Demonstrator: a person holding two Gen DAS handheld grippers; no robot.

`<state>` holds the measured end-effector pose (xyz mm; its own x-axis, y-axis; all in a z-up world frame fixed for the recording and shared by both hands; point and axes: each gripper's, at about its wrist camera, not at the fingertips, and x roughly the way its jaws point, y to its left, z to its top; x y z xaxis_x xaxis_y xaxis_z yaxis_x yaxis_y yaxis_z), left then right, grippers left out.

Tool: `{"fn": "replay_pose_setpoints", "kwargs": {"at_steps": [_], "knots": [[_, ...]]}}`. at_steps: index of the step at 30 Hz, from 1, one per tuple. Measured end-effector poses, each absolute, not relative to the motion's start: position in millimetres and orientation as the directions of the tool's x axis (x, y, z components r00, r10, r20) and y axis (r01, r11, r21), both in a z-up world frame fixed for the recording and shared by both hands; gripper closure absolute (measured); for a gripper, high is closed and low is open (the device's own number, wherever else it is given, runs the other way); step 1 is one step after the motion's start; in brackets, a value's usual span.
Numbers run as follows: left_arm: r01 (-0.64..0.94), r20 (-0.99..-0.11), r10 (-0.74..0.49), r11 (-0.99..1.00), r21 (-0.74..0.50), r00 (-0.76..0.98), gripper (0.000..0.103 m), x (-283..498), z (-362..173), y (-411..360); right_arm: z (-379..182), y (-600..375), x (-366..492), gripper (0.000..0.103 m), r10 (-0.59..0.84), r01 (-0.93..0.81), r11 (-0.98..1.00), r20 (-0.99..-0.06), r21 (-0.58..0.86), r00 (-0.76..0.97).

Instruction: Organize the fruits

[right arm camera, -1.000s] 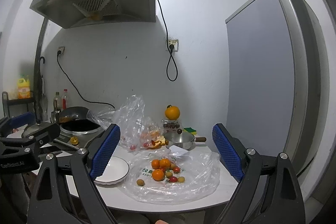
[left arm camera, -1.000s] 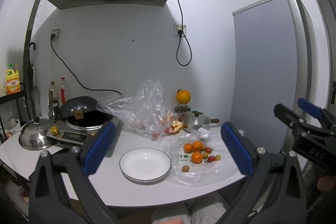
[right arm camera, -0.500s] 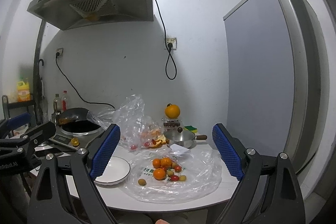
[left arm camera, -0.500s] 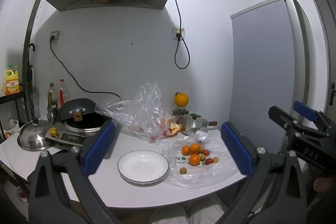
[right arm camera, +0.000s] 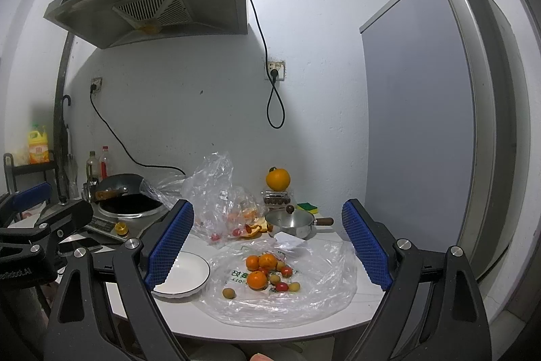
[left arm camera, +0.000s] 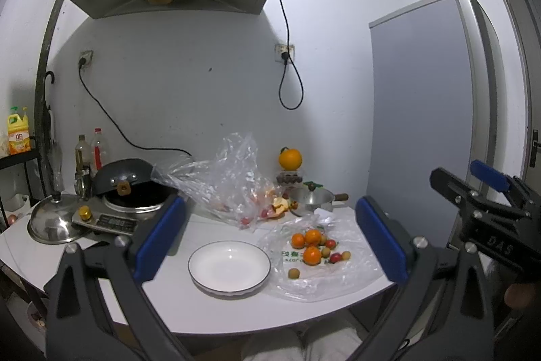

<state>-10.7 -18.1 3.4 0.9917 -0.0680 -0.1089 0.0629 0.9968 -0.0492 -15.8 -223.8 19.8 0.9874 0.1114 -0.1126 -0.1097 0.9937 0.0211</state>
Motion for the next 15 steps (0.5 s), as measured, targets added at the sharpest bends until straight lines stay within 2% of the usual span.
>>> {"fn": "replay_pose_setpoints", "kwargs": {"at_steps": [15], "knots": [[0.065, -0.107, -0.07, 0.996, -0.054, 0.992, 0.002, -10.3, 1.2, -18.7, 19.2, -223.9, -15.3, 0.011, 0.112, -0.11, 0.994, -0.113, 0.022, 0.987]]}}
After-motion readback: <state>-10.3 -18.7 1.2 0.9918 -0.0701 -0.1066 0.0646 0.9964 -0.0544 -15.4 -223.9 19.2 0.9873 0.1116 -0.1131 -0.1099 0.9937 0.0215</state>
